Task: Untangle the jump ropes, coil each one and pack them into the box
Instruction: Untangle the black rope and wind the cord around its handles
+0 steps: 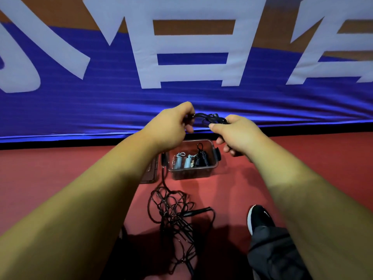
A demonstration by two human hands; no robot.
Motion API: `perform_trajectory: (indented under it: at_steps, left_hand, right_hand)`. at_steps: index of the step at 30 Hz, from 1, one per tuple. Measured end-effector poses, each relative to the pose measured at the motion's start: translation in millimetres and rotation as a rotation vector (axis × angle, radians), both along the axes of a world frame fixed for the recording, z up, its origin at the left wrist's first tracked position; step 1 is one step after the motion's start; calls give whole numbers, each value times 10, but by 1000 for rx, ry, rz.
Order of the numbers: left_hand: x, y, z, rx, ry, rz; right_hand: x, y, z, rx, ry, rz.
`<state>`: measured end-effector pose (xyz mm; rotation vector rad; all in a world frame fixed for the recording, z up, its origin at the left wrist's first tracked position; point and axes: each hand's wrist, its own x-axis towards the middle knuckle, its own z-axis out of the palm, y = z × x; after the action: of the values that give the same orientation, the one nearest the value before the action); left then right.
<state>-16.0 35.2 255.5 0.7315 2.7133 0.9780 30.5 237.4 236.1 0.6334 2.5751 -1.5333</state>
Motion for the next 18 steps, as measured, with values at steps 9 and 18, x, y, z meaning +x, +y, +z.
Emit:
perform_trajectory:
  at_steps: [9, 18]
  left_hand:
    - [67, 88, 40, 89, -186, 128]
    - [33, 51, 51, 416, -218, 116]
  right_hand:
    - [7, -44, 85, -234, -19, -83]
    - [-3, -99, 157, -360, -15, -135]
